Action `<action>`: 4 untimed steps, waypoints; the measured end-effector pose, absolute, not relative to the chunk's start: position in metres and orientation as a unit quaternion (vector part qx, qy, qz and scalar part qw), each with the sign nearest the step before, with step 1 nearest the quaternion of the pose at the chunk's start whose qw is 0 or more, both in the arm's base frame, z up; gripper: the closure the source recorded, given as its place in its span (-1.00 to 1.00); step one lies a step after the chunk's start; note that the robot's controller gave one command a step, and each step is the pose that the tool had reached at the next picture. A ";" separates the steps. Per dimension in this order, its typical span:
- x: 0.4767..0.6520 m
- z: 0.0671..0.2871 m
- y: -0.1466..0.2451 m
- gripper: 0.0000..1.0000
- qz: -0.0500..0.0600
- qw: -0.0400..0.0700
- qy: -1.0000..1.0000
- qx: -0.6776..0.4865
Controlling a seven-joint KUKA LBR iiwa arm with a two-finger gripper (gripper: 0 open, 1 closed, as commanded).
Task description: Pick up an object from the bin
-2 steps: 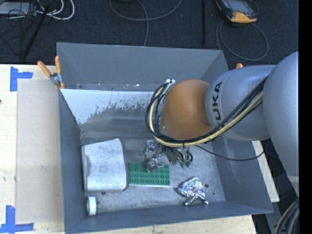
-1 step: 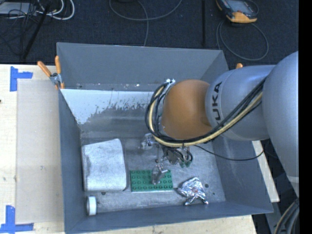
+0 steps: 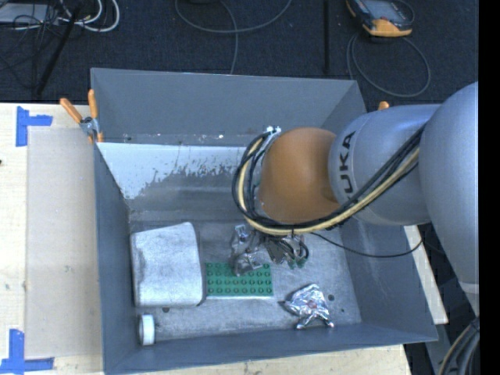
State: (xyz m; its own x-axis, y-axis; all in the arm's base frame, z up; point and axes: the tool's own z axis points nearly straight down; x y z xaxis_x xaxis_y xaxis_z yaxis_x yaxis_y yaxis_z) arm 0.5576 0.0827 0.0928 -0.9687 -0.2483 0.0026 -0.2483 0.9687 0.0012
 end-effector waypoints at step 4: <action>0.591 0.240 0.128 1.00 0.000 -0.004 -0.945 0.327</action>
Offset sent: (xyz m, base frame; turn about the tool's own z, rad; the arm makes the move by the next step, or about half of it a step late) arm 0.0000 0.0000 0.0000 0.0000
